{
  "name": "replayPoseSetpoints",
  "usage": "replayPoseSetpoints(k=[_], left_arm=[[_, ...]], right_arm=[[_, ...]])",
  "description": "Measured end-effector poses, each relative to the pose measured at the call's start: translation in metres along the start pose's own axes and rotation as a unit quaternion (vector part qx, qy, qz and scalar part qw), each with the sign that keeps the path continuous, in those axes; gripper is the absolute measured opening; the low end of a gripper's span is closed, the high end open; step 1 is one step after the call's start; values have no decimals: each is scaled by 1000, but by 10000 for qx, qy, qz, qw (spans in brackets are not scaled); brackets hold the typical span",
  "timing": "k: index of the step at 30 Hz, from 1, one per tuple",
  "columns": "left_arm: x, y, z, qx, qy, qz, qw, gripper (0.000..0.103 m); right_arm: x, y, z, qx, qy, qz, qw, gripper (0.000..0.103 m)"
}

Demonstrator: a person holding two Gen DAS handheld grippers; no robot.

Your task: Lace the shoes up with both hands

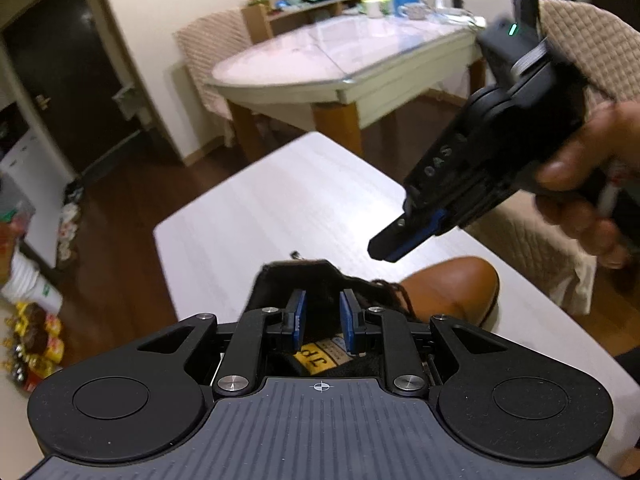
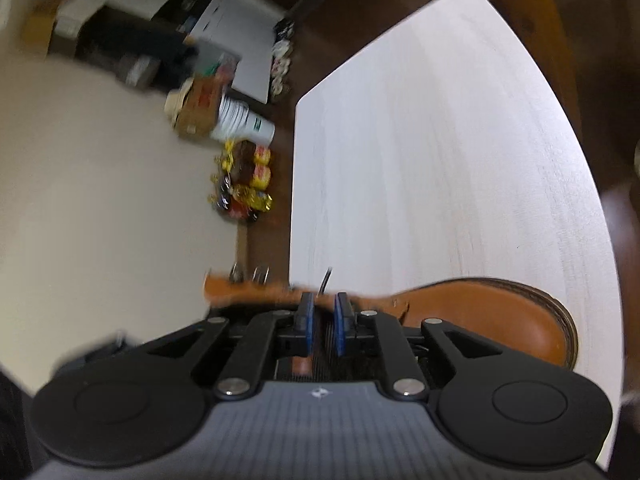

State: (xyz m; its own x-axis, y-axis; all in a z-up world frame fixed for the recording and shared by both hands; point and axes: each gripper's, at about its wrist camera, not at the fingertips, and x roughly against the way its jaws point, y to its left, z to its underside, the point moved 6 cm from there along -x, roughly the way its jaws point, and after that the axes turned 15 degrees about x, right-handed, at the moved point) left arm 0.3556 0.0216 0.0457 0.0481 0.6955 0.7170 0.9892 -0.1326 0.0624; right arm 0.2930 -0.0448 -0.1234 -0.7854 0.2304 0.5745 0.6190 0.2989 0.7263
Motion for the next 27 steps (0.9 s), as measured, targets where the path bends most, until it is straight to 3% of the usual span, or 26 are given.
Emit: replayPoseSetpoints(k=[5,9,10,13,16,19,21,24,27], left_arm=[[27,-1,-6,648,13,-895,9939,20],[41,-15,1,1232,418,-1540,9795,21],[44,-20,5,1385,512,-1654,9751,21],[54,-29,20,1764,782,-1828,9640,21],[60,-38,42,2216,1132,-1925,9492,21],[60,-38,59,2441,1324,-1907,9416,21],[52,-34,80,2599,1525,-1881,9348,21],[46,-34,98,2580,1624,-1954,9321,21],[41,-34,109,2552,1631,-1947,9329,21]], right_arm=[[-36,-27,-13,-521,595,-649,9948,14],[-54,-44,-19,-784,1025,-1116,9853,13],[-57,-47,-25,-722,1106,-1195,9840,3],[-63,-56,-46,-483,1288,-1370,9810,3],[-45,-64,-86,285,813,-902,9922,3],[-19,-81,-137,1174,-104,95,9930,3],[-11,-89,-159,1607,-221,618,9848,6],[-5,-86,-167,2169,-121,1039,9706,17],[3,-64,-151,3199,127,969,9424,17]])
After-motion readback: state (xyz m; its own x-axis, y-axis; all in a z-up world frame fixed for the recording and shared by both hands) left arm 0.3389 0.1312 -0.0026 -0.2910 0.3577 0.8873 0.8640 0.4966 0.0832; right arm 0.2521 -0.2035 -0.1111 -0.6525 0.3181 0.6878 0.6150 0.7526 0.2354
